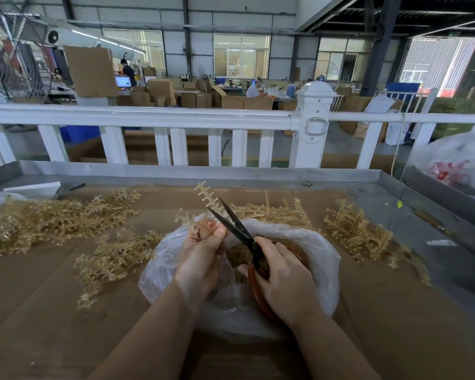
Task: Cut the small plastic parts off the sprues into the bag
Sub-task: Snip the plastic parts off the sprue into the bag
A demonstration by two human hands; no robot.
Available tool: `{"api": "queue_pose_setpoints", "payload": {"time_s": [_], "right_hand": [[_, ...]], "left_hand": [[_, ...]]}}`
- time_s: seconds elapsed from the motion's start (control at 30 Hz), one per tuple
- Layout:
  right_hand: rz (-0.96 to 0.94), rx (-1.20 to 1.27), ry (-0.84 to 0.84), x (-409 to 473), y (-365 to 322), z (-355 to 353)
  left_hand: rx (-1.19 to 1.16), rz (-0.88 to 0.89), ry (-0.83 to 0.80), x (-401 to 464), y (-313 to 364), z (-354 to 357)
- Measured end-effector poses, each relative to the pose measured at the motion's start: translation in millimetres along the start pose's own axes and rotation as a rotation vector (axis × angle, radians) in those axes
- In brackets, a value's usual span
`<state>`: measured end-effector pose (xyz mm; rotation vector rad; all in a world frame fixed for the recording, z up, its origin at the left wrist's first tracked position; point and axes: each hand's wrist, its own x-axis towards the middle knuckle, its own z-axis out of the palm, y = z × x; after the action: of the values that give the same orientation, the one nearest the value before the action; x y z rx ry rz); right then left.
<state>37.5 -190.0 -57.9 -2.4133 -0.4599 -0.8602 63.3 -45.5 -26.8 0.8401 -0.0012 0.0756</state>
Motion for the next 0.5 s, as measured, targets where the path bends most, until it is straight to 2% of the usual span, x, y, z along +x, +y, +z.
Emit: {"api": "queue_pose_setpoints", "payload": {"time_s": [0.5], "right_hand": [[-0.017, -0.021, -0.024, 1.9, -4.4, -0.9]], "left_hand": [[0.068, -0.083, 0.102, 4.3, 4.5, -5.6]]}}
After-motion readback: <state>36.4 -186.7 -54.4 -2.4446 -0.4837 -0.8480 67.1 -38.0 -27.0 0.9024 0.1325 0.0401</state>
